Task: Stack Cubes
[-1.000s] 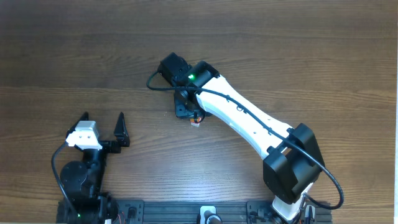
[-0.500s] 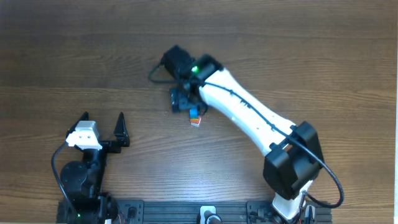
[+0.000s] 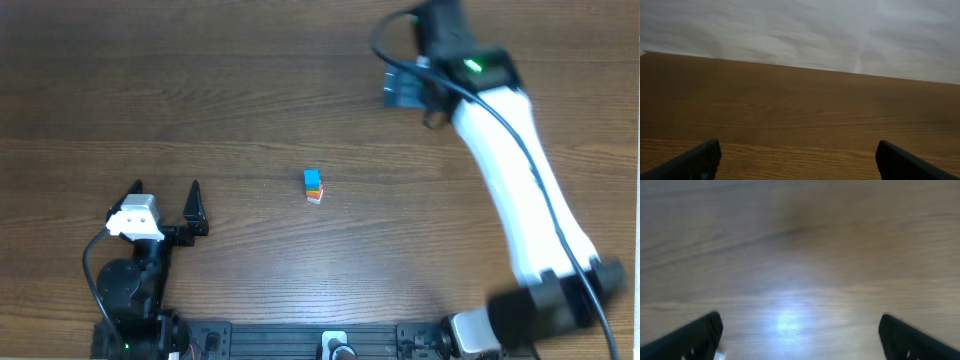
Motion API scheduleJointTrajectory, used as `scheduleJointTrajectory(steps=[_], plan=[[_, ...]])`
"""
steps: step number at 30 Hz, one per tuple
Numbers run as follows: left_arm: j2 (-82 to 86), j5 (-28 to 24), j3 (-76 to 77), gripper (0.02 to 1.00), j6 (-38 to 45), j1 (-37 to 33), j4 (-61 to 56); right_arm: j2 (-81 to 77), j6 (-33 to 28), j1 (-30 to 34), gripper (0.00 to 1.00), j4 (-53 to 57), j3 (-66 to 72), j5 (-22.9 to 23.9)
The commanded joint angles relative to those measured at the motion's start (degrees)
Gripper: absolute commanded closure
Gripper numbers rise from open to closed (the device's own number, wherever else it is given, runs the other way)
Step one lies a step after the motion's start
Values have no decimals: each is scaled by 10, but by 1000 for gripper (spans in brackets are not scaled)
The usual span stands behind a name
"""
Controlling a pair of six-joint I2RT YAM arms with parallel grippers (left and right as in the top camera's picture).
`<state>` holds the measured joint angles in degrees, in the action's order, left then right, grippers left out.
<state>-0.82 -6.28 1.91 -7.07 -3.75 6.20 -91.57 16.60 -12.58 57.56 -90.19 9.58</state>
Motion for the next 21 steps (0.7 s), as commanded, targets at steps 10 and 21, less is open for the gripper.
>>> scheduleJointTrajectory(steps=[10,21], plan=[[5,-7,-5,18,7,2,-2,535,-61,40,9,-294,518,-1],[5,-7,-5,20,7,2,-2,804,-111,51,7,-426,720,-42]])
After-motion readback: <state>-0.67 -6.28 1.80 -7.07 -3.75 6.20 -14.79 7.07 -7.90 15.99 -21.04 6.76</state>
